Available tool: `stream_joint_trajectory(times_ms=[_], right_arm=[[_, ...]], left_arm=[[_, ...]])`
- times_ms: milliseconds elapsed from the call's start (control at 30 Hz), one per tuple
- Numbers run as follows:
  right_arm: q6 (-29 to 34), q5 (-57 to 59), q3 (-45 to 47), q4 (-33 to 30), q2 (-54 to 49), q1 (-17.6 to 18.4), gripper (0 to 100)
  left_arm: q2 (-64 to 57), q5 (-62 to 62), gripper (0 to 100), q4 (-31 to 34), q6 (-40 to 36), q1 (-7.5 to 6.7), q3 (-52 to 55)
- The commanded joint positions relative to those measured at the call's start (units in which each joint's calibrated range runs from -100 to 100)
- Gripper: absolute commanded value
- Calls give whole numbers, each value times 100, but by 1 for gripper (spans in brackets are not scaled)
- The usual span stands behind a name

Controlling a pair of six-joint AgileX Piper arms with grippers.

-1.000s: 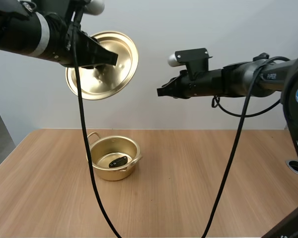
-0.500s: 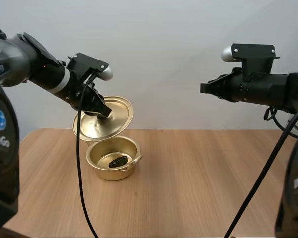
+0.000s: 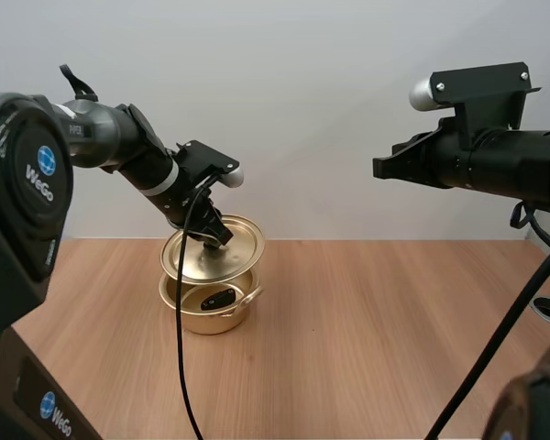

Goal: Open the pot, put the car inside, and close it

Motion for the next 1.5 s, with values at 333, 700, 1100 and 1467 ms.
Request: stream_joint_trajectory(times_ms=[333,700,1100,1467], right_arm=[[5,-57,49,-126,-52,-3,0],[5,-166,49,-137,-52,-3,0],[5,-228,49,-137,-52,-3,0],[5,-228,49,-137,-52,-3,0]], left_arm=[[538,-197,0,122,5,-3,3],[792,-267,0,248,5,-3,60],[783,72,31,248,82,-3,60],[530,126,100,193,-340,-3,-19]])
